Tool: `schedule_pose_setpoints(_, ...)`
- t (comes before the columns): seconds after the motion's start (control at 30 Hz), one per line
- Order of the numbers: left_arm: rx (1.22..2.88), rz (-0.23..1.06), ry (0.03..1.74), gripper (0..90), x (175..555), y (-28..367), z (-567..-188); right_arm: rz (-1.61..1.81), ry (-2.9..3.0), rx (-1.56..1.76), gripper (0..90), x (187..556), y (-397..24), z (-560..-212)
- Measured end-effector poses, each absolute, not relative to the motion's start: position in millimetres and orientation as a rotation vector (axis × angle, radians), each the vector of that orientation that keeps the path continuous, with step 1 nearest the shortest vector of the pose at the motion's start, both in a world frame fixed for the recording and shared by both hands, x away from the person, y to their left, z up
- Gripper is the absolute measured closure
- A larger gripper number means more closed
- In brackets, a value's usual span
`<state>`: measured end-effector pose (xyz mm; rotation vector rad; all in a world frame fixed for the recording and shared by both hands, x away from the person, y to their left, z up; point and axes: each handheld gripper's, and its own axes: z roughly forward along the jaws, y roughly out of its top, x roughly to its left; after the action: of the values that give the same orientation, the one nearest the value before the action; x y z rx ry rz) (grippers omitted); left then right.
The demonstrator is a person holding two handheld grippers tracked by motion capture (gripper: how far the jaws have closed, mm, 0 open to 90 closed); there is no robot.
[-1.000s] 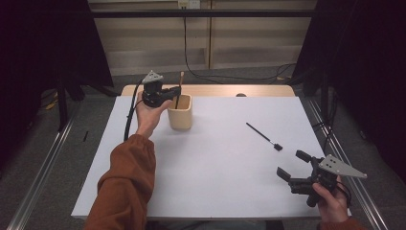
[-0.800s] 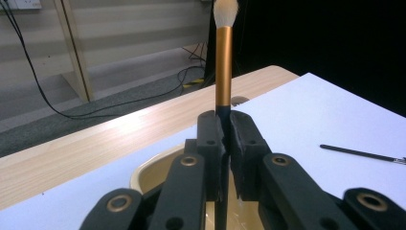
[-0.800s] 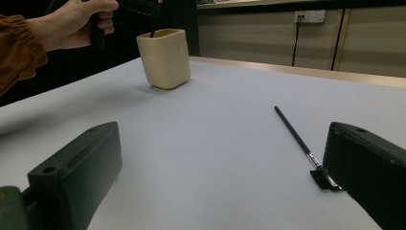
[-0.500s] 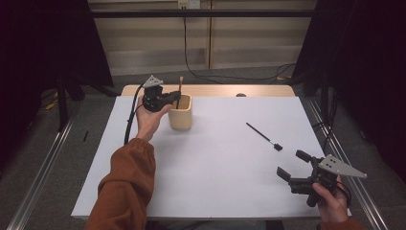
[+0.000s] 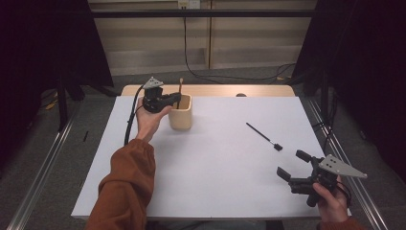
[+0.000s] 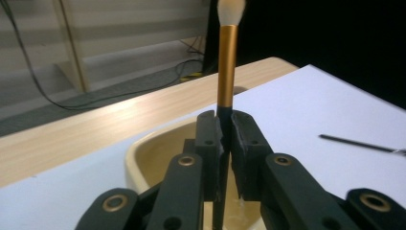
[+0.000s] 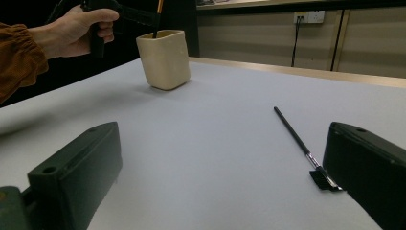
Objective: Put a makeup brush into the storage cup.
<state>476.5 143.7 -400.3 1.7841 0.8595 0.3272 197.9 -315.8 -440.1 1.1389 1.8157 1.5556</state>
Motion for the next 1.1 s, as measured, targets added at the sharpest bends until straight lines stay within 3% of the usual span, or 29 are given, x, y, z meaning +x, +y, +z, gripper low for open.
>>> schedule_pose_setpoints(0.07,1.798,0.347,0.858,71.5,475.7,142.8,-399.6,1.553,1.818,1.138,0.0,198.3,-315.9,-440.4)
schedule_pose_setpoints(0.17,1.801,0.355,0.869,67.3,475.0,143.2,-399.3,1.554,1.817,1.139,0.0,198.0,-315.8,-440.2)
schedule_pose_setpoints(0.33,1.789,0.357,0.906,38.5,474.6,144.2,-399.4,1.554,1.817,1.137,0.0,198.1,-315.7,-440.3)
schedule_pose_setpoints(0.6,1.790,0.376,0.895,9.3,470.6,141.1,-396.9,1.553,1.820,1.136,0.0,198.2,-315.7,-440.2)
schedule_pose_setpoints(0.8,1.771,0.361,0.873,2.1,466.5,142.3,-394.8,1.554,1.820,1.133,0.0,197.8,-315.8,-440.1)
schedule_pose_setpoints(1.1,1.751,0.362,0.829,3.0,454.6,151.7,-387.2,1.555,1.820,1.134,0.0,197.6,-315.4,-440.0)
